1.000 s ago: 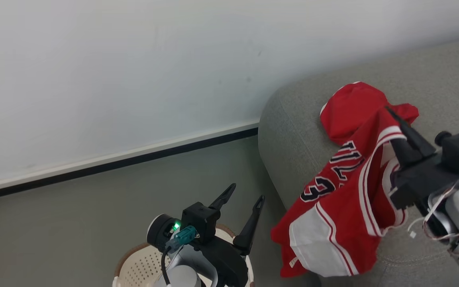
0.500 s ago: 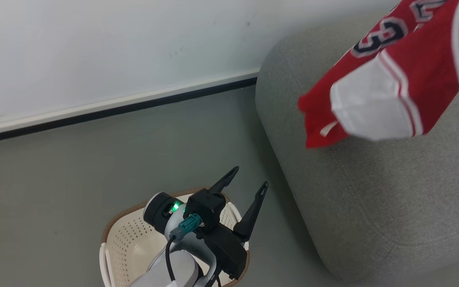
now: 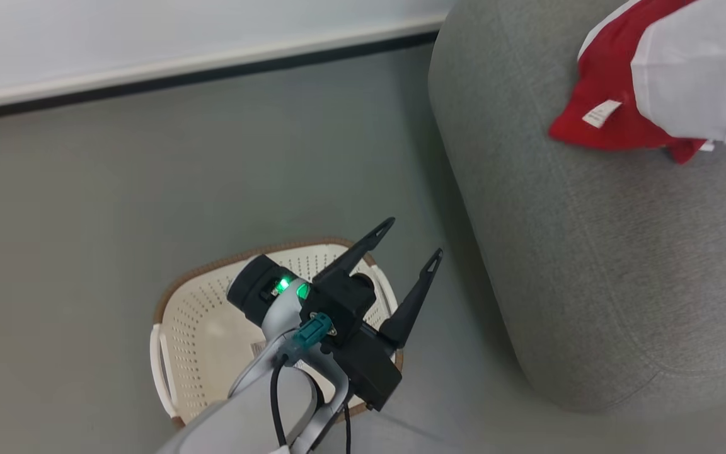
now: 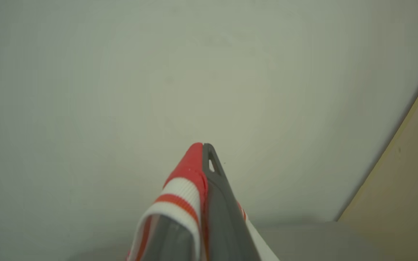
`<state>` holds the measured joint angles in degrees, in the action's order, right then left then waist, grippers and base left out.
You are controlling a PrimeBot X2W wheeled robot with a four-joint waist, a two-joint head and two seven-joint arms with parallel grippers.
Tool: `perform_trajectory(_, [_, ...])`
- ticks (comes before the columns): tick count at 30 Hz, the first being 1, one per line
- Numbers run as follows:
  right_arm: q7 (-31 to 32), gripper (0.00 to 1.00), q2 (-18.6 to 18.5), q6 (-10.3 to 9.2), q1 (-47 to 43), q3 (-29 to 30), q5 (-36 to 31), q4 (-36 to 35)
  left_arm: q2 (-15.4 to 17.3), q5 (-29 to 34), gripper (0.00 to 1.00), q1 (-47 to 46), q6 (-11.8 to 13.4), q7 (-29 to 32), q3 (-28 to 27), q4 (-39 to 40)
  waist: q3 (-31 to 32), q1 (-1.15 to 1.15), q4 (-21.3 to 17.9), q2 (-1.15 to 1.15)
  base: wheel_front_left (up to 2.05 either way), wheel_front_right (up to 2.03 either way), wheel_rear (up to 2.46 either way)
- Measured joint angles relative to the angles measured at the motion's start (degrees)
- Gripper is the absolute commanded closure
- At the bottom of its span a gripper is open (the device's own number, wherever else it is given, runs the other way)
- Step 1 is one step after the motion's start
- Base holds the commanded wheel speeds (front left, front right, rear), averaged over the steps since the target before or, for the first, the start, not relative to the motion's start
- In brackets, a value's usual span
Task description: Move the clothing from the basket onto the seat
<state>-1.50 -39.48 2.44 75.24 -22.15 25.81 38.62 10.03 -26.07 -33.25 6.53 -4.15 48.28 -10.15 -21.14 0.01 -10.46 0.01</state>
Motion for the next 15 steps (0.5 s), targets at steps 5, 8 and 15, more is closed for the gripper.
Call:
perform_trajectory(5, [0.0,1.00,1.5,-0.51,-2.9,-1.4,-0.2,3.5,0.9,2.0,0.00,-2.1,0.0,1.1,0.1,1.2,-3.8,0.00,0.1,0.00,0.00,0.00,0.00])
perform_trajectory(8, [-0.2,1.00,3.2,-0.51,-3.0,-1.7,-0.2,4.8,1.7,2.4,0.00,-3.1,0.0,2.1,0.1,2.2,-6.1,0.00,0.0,0.00,0.00,0.00,0.00])
perform_trajectory(15, [-2.2,1.00,8.1,-0.42,-3.0,-3.1,-0.1,8.7,3.8,4.5,0.00,-5.5,0.0,3.4,-0.4,3.4,-11.2,0.00,-1.0,0.00,0.00,0.00,0.00])
